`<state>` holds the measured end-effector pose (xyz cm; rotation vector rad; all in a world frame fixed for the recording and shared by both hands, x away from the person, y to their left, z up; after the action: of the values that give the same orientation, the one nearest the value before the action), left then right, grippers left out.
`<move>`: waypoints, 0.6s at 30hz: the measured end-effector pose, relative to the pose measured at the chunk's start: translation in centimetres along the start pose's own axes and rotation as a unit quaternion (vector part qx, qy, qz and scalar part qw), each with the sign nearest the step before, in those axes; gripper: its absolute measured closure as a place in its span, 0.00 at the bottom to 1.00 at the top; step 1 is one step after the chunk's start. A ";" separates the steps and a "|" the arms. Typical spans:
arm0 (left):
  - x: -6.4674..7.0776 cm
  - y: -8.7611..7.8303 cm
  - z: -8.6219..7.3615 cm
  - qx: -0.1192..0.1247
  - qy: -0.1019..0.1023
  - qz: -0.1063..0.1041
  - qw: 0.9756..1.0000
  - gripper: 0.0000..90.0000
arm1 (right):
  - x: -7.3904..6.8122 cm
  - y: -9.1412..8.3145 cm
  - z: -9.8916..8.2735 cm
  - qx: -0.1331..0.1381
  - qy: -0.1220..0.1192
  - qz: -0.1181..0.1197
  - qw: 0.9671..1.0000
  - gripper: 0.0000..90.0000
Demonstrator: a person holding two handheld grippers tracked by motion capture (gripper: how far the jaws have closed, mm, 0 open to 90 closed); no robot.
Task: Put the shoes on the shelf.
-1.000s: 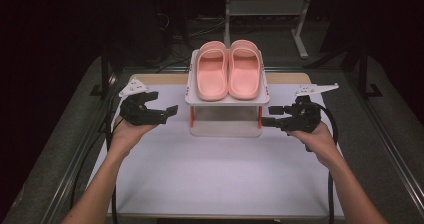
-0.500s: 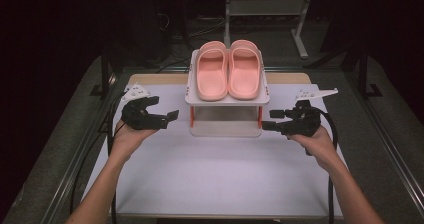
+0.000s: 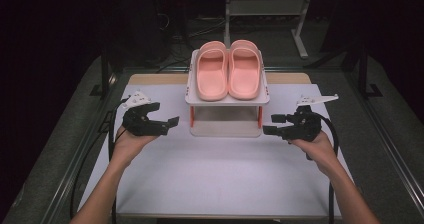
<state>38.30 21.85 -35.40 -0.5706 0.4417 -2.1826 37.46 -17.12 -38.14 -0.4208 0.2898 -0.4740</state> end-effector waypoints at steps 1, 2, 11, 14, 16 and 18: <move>0.0 0.0 -0.1 -0.002 0.000 0.000 1.000 0.10 | 0.0 0.0 -0.1 0.002 -0.001 -0.001 1.000 0.27; 0.0 0.0 -0.2 0.000 -0.001 -0.002 1.000 0.10 | -0.1 0.1 -0.2 0.001 -0.001 -0.002 1.000 0.27; -0.3 -0.2 -1.1 0.003 -0.006 -0.001 1.000 0.09 | -0.2 0.4 -1.3 -0.008 0.002 -0.003 1.000 0.25; -0.4 -0.2 -1.6 0.002 -0.011 -0.002 1.000 0.09 | -0.2 0.4 -1.7 -0.011 0.002 -0.006 1.000 0.24; -0.4 -0.1 -2.0 0.002 -0.013 -0.003 1.000 0.09 | -0.2 0.5 -2.1 -0.009 0.003 -0.007 1.000 0.24; -0.4 0.0 -2.3 0.002 -0.015 -0.004 1.000 0.09 | -0.2 0.5 -2.2 -0.009 0.004 -0.007 1.000 0.25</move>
<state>37.33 22.43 -37.42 -0.6029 0.4194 -2.1782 36.63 -17.34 -40.23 -0.4381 0.2989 -0.4865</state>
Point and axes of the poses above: each handheld gripper's, and its own axes: y roughly forward along the jaws, z roughly out of its top, x roughly to its right, the point moved 5 cm from there along y, roughly forward along the jaws, and after that the axes turned 13 degrees about -y, right-handed, at the moved point
